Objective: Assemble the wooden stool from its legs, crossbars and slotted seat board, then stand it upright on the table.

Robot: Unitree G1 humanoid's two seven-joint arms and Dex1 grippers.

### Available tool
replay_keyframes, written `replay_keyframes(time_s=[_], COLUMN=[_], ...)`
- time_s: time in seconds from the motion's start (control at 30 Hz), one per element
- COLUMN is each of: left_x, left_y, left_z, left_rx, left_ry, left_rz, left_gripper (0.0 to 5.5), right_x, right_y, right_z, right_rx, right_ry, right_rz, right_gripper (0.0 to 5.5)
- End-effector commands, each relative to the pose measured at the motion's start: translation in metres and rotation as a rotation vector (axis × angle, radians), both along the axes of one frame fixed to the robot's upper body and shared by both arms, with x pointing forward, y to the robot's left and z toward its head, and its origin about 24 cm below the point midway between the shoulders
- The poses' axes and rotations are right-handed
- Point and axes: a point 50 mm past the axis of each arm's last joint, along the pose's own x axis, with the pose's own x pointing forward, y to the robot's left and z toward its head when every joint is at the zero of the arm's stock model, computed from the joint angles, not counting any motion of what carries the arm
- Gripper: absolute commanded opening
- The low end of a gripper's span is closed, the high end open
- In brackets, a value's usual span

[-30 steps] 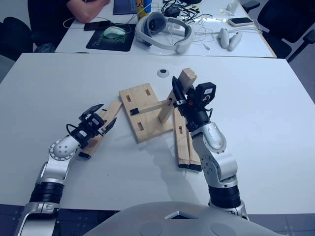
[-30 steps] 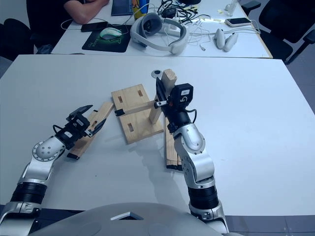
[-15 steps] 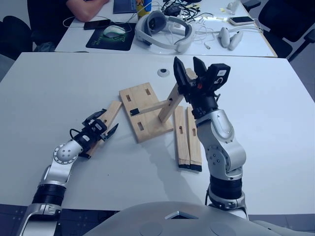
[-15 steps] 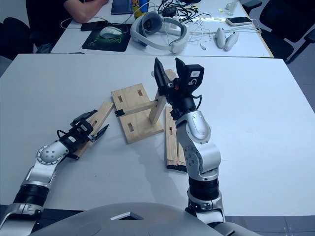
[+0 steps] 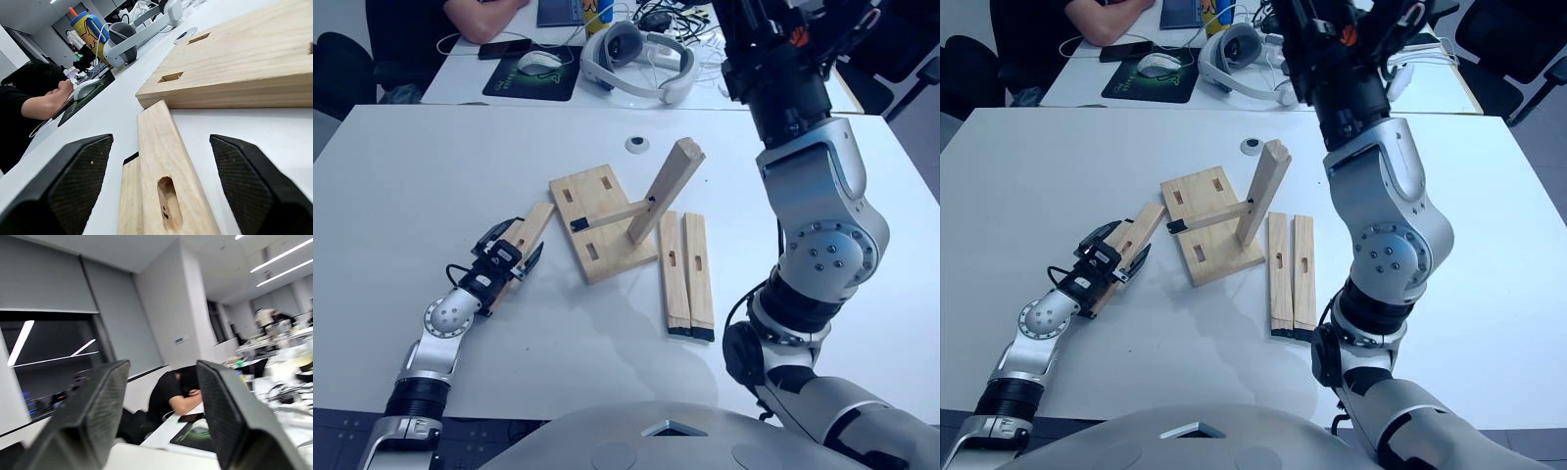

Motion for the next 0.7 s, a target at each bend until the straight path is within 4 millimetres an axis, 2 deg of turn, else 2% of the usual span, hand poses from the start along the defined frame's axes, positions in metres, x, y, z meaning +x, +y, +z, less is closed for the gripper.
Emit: replay_keyframes(time_s=[0.03,0.17,0.4,0.6,0.7], left_x=[-0.002,-0.002,-0.005,-0.005,-0.006], left_y=[-0.007,-0.01,-0.014,-0.015,-0.015], left_z=[-0.009,-0.01,-0.014,-0.015,-0.016], left_rx=[-0.002,-0.018,-0.031,-0.038,-0.043], left_ry=[0.031,0.025,0.03,0.019,0.014], left_rz=[0.015,0.03,0.043,0.062,0.078], left_gripper=[3.66,3.66,3.66,3.66,3.66], right_x=[0.003,0.003,0.007,0.011,0.012], right_y=[0.013,0.016,0.014,0.006,0.007], right_z=[-0.024,-0.031,-0.008,0.023,0.023], right_rx=[-0.069,-0.09,-0.065,-0.089,-0.152], right_ry=[0.085,0.101,0.016,-0.11,-0.124], right_rz=[0.078,0.095,0.089,0.032,0.023], right_gripper=[1.77,1.14,0.16,0.03,0.03])
